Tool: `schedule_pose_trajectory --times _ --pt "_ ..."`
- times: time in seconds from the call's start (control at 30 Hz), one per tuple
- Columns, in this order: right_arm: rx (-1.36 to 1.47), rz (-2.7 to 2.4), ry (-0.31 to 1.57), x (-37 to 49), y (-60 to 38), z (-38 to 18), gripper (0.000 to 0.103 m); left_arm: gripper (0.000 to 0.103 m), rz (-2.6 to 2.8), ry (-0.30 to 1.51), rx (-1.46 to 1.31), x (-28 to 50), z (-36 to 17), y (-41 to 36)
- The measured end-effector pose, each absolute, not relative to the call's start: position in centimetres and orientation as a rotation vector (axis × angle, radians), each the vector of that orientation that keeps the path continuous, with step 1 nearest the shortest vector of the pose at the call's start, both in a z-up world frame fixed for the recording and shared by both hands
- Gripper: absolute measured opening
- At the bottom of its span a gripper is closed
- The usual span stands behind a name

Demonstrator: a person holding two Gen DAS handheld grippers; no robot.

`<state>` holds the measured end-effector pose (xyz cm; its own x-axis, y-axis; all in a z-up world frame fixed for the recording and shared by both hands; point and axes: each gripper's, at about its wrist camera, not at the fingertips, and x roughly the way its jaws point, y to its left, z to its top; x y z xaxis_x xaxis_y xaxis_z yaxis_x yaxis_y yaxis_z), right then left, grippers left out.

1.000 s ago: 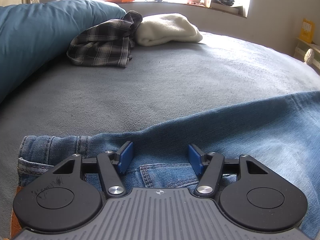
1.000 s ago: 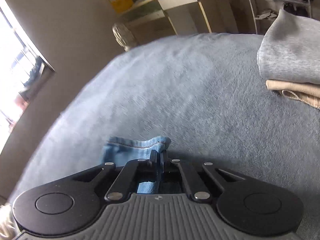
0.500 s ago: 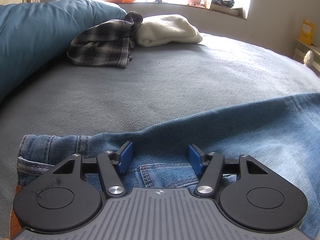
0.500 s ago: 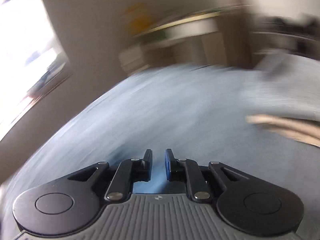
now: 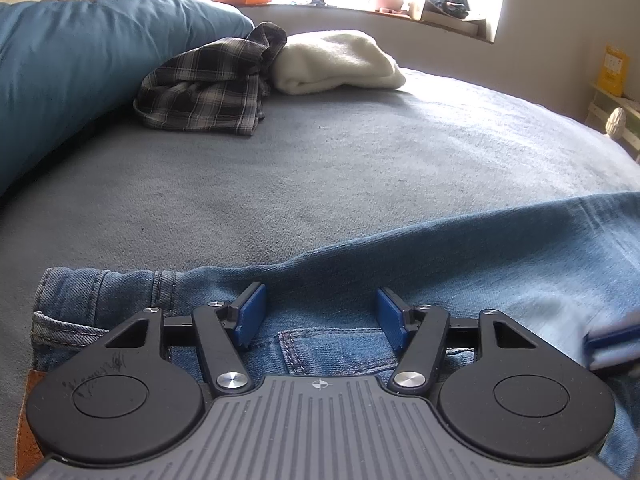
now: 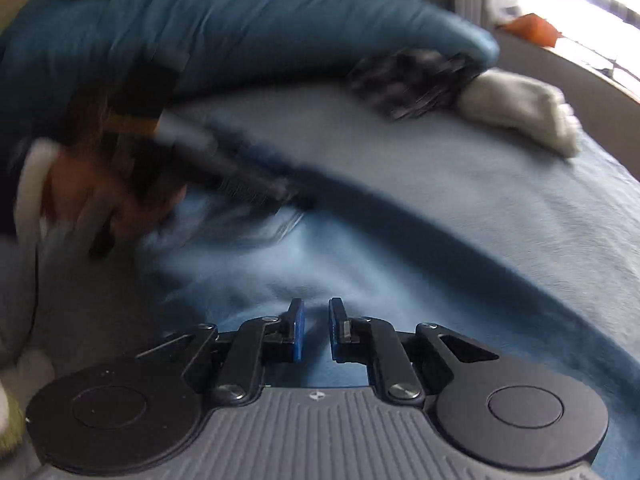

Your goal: Fold clothes

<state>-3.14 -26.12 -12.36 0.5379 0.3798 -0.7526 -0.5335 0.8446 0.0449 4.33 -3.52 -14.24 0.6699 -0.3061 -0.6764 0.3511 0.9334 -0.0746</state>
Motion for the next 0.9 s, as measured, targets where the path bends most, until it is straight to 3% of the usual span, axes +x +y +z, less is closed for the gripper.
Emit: schedule_pose_trajectory --times 0.2,0.27,0.3,0.43,0.53,0.7,0.9 --pt "0.004 0.219 0.971 -2.7 -37.9 -13.8 0.012 0.062 -0.381 0.74 0.042 4.4 -14.5 -3.2" --pt "0.183 0.003 0.954 -4.1 -45.7 -14.2 0.009 0.062 -0.384 0.738 0.038 4.4 -14.5 -3.2" --pt "0.272 -0.106 0.941 -4.8 -49.7 -14.4 0.0 0.063 -0.385 0.737 0.036 4.3 -14.5 -3.2" --pt "0.49 -0.515 0.831 -8.5 -59.3 -14.3 0.0 0.063 -0.389 0.744 0.025 4.6 -14.4 -3.0" --pt "0.443 -0.55 0.802 -8.5 -58.4 -13.0 0.0 0.063 -0.388 0.744 0.028 4.5 -14.4 -3.1" --pt "0.287 -0.037 0.82 -4.0 -51.0 -11.3 0.0 0.063 -0.385 0.742 0.042 4.5 -14.4 -3.3" --pt "0.116 0.228 0.906 -0.3 -46.5 -13.7 0.0 0.063 -0.385 0.744 0.049 4.6 -14.4 -3.4"
